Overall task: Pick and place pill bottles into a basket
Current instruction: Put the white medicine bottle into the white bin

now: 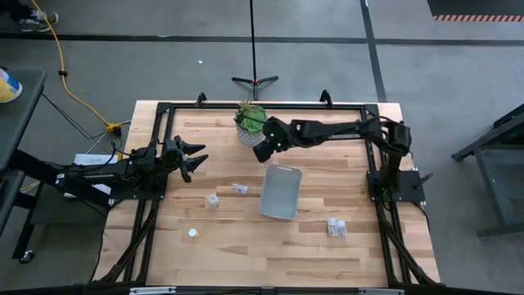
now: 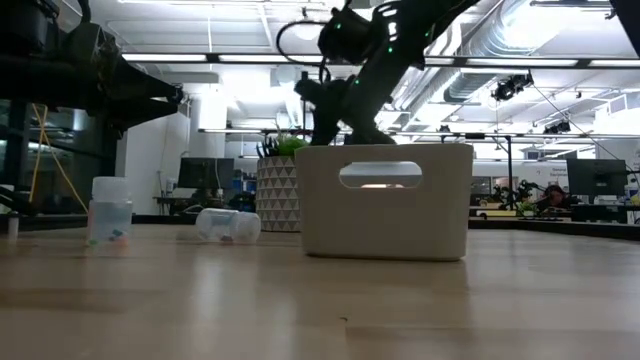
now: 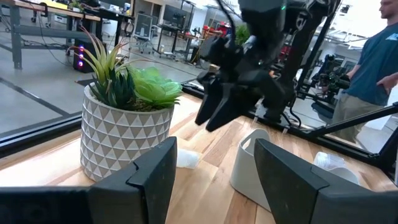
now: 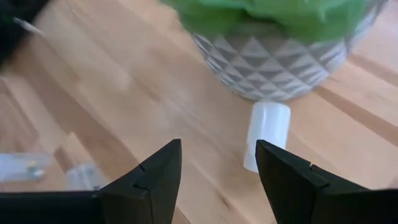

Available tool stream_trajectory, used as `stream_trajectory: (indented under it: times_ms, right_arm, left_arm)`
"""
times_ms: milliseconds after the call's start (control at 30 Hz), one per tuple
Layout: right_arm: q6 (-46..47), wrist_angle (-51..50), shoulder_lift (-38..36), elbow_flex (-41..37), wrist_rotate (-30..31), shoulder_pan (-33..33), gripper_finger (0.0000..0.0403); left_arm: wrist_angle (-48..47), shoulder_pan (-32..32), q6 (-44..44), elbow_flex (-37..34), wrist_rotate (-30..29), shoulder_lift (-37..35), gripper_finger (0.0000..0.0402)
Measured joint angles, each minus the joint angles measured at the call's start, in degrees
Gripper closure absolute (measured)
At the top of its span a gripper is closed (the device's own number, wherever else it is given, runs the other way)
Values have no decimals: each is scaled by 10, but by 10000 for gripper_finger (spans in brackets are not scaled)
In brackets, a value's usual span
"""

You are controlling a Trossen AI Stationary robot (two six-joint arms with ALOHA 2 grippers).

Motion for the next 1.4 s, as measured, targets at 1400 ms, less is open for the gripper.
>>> stream_trajectory:
  times_ms: [1400]
  right_arm:
    - [-9,4,104,-1,59,-5,124]
  left_arm:
    - [0,0,0,0,-4,0,151]
